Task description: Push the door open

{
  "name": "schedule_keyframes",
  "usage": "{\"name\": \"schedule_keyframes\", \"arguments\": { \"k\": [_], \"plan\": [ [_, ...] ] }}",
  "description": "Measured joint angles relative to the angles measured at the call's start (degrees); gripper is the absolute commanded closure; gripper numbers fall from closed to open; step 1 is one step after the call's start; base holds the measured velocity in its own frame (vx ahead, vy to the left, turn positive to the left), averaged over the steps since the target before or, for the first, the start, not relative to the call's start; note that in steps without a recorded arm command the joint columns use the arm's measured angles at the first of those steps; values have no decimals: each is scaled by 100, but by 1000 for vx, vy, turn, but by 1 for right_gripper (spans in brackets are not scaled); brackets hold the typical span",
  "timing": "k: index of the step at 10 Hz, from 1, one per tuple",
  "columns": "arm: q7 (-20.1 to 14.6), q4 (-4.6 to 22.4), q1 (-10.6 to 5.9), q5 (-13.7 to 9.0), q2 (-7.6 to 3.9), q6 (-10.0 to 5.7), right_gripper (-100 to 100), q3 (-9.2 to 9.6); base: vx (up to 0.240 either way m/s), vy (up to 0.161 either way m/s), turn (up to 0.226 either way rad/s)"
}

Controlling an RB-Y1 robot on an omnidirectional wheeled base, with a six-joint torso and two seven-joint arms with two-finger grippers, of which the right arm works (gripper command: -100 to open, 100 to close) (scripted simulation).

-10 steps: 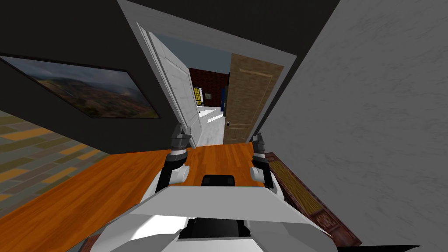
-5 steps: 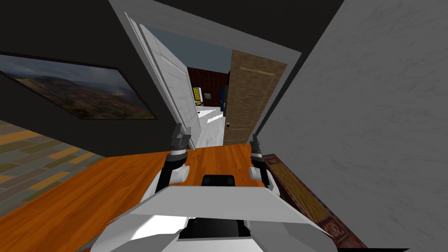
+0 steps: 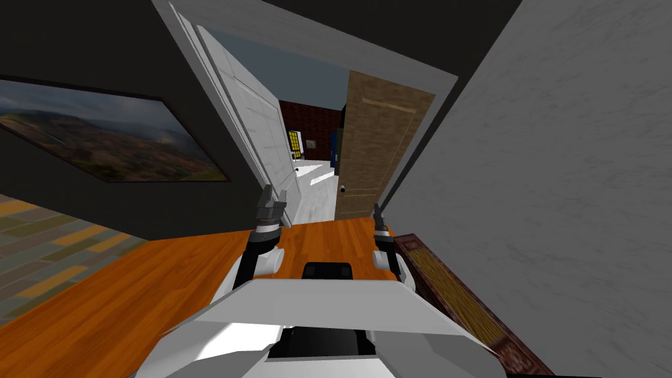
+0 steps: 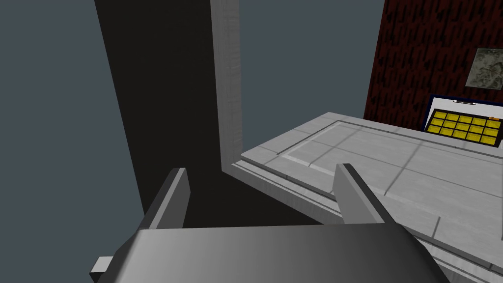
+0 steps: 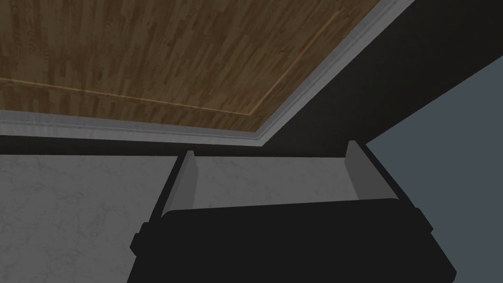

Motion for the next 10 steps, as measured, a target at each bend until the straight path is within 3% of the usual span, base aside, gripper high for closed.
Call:
{"name": "schedule_keyframes", "arguments": {
  "k": [10],
  "plan": [
    [1158,1339,-461,519,-97,-346,-100,-82,86,19,-12]
  ]
}}
